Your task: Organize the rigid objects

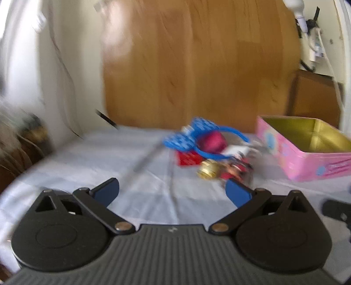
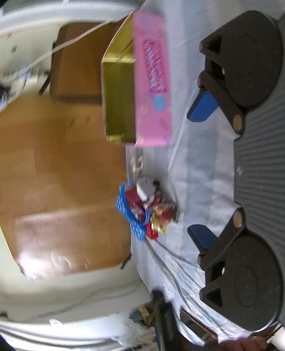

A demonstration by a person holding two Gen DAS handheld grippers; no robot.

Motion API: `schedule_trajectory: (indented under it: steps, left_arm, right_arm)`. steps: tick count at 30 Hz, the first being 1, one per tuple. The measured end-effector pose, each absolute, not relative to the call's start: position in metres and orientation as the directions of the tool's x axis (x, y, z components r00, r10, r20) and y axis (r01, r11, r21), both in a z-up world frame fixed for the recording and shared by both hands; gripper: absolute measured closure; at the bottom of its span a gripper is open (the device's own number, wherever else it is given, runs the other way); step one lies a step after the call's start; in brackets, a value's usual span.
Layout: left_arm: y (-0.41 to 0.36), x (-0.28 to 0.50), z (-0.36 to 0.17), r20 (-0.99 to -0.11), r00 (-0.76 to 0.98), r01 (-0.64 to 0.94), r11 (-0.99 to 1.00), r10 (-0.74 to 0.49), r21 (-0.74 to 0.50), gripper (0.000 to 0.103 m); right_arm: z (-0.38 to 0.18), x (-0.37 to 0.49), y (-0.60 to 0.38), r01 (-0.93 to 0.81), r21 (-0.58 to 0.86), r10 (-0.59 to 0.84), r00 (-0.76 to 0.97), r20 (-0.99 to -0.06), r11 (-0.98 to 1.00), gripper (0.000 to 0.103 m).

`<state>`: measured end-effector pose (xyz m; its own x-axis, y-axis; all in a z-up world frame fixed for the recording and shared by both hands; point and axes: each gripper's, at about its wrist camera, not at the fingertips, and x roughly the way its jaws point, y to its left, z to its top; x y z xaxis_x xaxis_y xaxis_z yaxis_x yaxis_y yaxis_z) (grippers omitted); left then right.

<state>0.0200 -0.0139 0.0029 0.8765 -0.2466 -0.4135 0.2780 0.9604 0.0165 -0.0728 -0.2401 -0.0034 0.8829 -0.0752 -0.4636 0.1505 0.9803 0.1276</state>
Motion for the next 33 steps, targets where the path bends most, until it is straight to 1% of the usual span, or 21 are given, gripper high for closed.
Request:
schedule_trajectory:
  steps: [3, 5, 8, 9, 10, 11, 12, 13, 15, 16, 17, 18, 19, 21, 22, 23, 25, 26, 28, 31, 33]
  left_arm:
    - [-0.001, 0.050, 0.006, -0.436, 0.820, 0.372, 0.924, -0.372, -0.089, 0.000]
    - [-0.002, 0.065, 0.008, -0.438, 0.811, 0.392, 0.916, -0.389, -0.088, 0.001]
    - [-0.011, 0.088, 0.005, -0.454, 0.780, 0.439, 0.894, -0.431, -0.095, 0.005]
    - [-0.015, 0.098, 0.003, -0.473, 0.755, 0.459, 0.881, -0.454, -0.114, 0.006]
    - [-0.018, 0.105, -0.001, -0.488, 0.734, 0.474, 0.871, -0.473, -0.131, 0.013]
    - [-0.023, 0.112, -0.005, -0.506, 0.711, 0.487, 0.861, -0.488, -0.145, 0.025]
    - [-0.030, 0.120, -0.011, -0.527, 0.686, 0.500, 0.851, -0.502, -0.161, 0.031]
    - [-0.034, 0.124, -0.017, -0.539, 0.665, 0.508, 0.842, -0.517, -0.182, 0.037]
    - [-0.040, 0.131, -0.026, -0.546, 0.626, 0.523, 0.819, -0.557, -0.236, 0.037]
    - [-0.043, 0.133, -0.030, -0.545, 0.611, 0.529, 0.809, -0.573, -0.258, 0.041]
    - [-0.046, 0.134, -0.034, -0.545, 0.600, 0.532, 0.801, -0.585, -0.275, 0.050]
    - [-0.048, 0.136, -0.038, -0.550, 0.587, 0.531, 0.795, -0.594, -0.293, 0.056]
    - [-0.048, 0.137, -0.040, -0.555, 0.574, 0.529, 0.790, -0.602, -0.311, 0.063]
    - [-0.047, 0.135, -0.043, -0.553, 0.551, 0.528, 0.774, -0.625, -0.349, 0.064]
    - [-0.044, 0.133, -0.042, -0.547, 0.545, 0.530, 0.767, -0.635, -0.362, 0.063]
    - [-0.041, 0.130, -0.040, -0.537, 0.545, 0.532, 0.760, -0.644, -0.373, 0.058]
    - [-0.031, 0.122, -0.039, -0.515, 0.558, 0.524, 0.757, -0.651, -0.390, 0.049]
    - [-0.025, 0.119, -0.038, -0.506, 0.570, 0.512, 0.761, -0.648, -0.398, 0.049]
    - [-0.015, 0.114, -0.035, -0.505, 0.591, 0.481, 0.778, -0.629, -0.405, 0.049]
    - [-0.001, 0.104, -0.032, -0.504, 0.605, 0.455, 0.787, -0.617, -0.418, 0.049]
    - [0.001, 0.095, -0.030, -0.508, 0.617, 0.455, 0.799, -0.601, -0.393, 0.049]
  right_arm:
    - [0.004, -0.047, -0.234, 0.074, 0.063, -0.040, 0.900, -0.434, 0.995, 0.000]
    - [-0.002, -0.024, -0.233, 0.047, 0.023, -0.031, 0.889, -0.457, 0.999, 0.000]
    - [-0.016, 0.007, -0.235, 0.007, 0.055, 0.021, 0.870, -0.492, 0.998, 0.013]
    - [-0.022, 0.018, -0.234, -0.009, 0.064, 0.041, 0.860, -0.509, 0.998, 0.020]
    - [-0.026, 0.028, -0.233, -0.024, 0.073, 0.058, 0.851, -0.523, 0.997, 0.030]
    - [-0.031, 0.039, -0.234, -0.036, 0.086, 0.077, 0.837, -0.541, 0.996, 0.037]
    - [-0.037, 0.050, -0.235, -0.044, 0.105, 0.096, 0.825, -0.558, 0.994, 0.047]
    - [-0.040, 0.060, -0.237, -0.053, 0.125, 0.115, 0.816, -0.567, 0.991, 0.052]
    - [-0.045, 0.074, -0.242, -0.060, 0.145, 0.133, 0.811, -0.570, 0.988, 0.056]
    - [-0.047, 0.082, -0.244, -0.060, 0.151, 0.137, 0.806, -0.575, 0.987, 0.064]
    - [-0.049, 0.087, -0.246, -0.076, 0.175, 0.165, 0.798, -0.579, 0.982, 0.069]
    - [-0.051, 0.092, -0.250, -0.101, 0.213, 0.210, 0.783, -0.586, 0.972, 0.091]
    - [-0.052, 0.093, -0.252, -0.108, 0.237, 0.232, 0.771, -0.593, 0.965, 0.092]
    - [-0.050, 0.083, -0.256, -0.120, 0.256, 0.254, 0.763, -0.595, 0.959, 0.093]
    - [-0.048, 0.078, -0.259, -0.117, 0.275, 0.265, 0.754, -0.601, 0.954, 0.093]
    - [-0.047, 0.069, -0.261, -0.106, 0.311, 0.284, 0.743, -0.606, 0.944, 0.092]
    - [-0.047, 0.051, -0.259, -0.132, 0.427, 0.387, 0.705, -0.594, 0.895, 0.090]
    - [-0.048, 0.043, -0.252, -0.167, 0.460, 0.441, 0.676, -0.590, 0.872, 0.089]
    - [-0.046, 0.029, -0.240, -0.214, 0.417, 0.442, 0.675, -0.591, 0.883, 0.073]
    - [-0.037, 0.018, -0.241, -0.184, 0.268, 0.311, 0.750, -0.584, 0.946, 0.071]
    - [-0.036, 0.021, -0.249, -0.131, 0.233, 0.250, 0.754, -0.608, 0.964, 0.070]
